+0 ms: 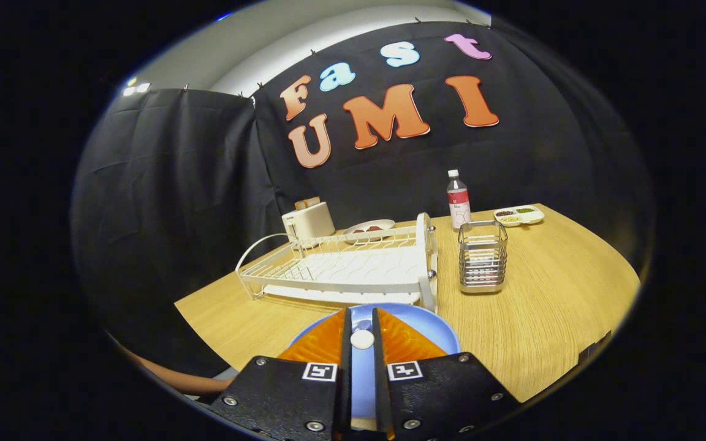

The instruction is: Take the plate from the dish rack, then take the spoon from the basket and place it into the plate.

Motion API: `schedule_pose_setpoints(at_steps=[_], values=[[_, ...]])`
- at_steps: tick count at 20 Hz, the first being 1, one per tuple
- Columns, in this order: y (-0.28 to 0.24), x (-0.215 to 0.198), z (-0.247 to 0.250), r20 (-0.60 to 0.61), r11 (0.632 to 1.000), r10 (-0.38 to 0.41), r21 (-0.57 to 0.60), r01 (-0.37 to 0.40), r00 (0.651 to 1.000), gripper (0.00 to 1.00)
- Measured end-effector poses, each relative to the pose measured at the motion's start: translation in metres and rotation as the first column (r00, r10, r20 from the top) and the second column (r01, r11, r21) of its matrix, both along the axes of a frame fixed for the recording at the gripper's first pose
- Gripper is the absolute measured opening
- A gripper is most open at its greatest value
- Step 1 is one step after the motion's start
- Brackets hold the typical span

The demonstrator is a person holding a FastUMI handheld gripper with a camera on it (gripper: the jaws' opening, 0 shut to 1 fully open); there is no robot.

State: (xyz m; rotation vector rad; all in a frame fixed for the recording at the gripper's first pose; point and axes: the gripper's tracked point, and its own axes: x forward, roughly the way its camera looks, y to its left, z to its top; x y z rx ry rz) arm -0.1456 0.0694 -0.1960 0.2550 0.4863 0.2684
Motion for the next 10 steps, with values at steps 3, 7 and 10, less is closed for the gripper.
schedule_pose_setpoints(at_steps=[3,7,10], values=[[-0.003,-0.004,-0.008,-0.030,1.000,-0.006,0.003,0.006,1.000,0.20],[-0.017,0.009,0.009,0.012,0.998,-0.061,-0.006,0.061,0.998,0.39],[-0.032,0.025,0.044,0.112,0.994,-0.108,-0.024,0.111,0.988,0.62]])
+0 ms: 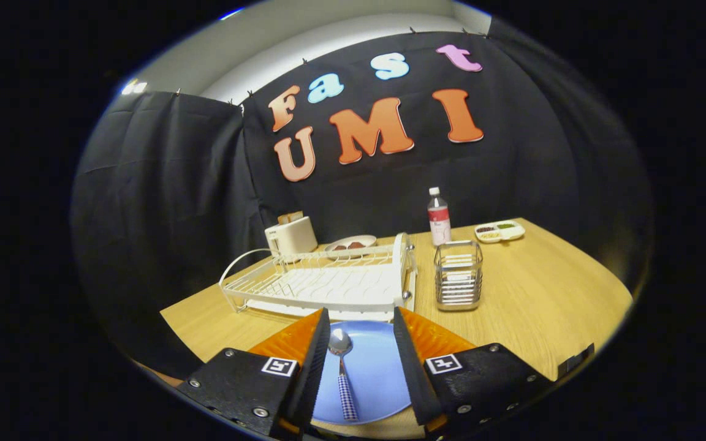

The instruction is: Take the plate from the dish rack, then take the spoon from the basket and place it into the plate.

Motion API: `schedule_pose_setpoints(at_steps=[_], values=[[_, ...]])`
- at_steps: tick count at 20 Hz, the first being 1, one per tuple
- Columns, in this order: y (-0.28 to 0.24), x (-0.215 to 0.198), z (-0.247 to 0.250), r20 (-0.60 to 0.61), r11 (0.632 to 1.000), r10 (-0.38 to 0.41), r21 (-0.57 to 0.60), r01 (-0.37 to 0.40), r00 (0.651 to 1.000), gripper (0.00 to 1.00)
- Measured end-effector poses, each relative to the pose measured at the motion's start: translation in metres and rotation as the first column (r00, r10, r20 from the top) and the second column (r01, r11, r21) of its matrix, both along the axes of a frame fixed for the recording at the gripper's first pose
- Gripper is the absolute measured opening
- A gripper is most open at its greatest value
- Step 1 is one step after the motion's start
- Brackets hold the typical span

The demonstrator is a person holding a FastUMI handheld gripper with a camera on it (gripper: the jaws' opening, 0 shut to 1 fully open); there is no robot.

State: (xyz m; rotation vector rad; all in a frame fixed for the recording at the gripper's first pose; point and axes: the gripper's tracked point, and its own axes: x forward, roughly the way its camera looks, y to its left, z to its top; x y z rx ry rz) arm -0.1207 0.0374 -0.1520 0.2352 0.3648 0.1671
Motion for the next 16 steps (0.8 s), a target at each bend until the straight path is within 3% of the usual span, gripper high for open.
schedule_pose_setpoints(at_steps=[2,6,13,16], values=[[-0.012,0.010,0.024,0.066,0.999,-0.039,-0.028,0.041,0.997,0.71],[-0.028,0.025,0.064,0.164,0.988,-0.088,-0.108,0.106,0.983,0.80],[-0.037,0.049,0.119,0.285,0.960,-0.162,-0.178,0.218,0.945,0.84],[-0.031,0.053,0.131,0.314,0.962,-0.162,-0.159,0.221,0.935,0.84]])
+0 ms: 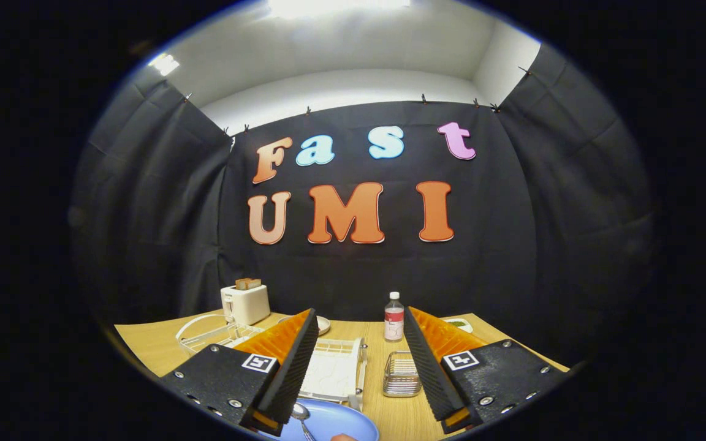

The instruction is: Take the plate from the dish rack, then take the spoon from the basket and place it into the plate.

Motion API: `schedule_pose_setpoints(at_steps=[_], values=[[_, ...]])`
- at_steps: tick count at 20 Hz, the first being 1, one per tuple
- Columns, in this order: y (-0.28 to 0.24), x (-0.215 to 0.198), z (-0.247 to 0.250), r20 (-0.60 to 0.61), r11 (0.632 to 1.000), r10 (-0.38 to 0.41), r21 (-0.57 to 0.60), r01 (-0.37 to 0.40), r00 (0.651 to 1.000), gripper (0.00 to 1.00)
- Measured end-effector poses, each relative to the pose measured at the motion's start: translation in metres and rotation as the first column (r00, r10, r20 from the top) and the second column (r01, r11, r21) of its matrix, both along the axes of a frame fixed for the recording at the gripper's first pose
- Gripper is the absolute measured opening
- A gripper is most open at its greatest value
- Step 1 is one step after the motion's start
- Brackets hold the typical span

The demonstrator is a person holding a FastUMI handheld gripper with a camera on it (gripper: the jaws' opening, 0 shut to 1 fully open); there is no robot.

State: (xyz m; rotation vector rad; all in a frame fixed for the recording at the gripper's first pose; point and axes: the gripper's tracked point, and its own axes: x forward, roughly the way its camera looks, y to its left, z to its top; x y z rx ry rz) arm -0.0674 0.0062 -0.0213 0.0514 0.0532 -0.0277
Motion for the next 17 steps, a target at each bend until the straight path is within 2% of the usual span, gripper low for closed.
schedule_pose_setpoints(at_steps=[6,17], values=[[0.002,0.006,0.007,0.040,1.000,-0.017,-0.016,0.018,0.999,0.83],[0.017,0.022,0.008,0.045,0.999,-0.017,-0.048,0.019,0.999,0.84]])
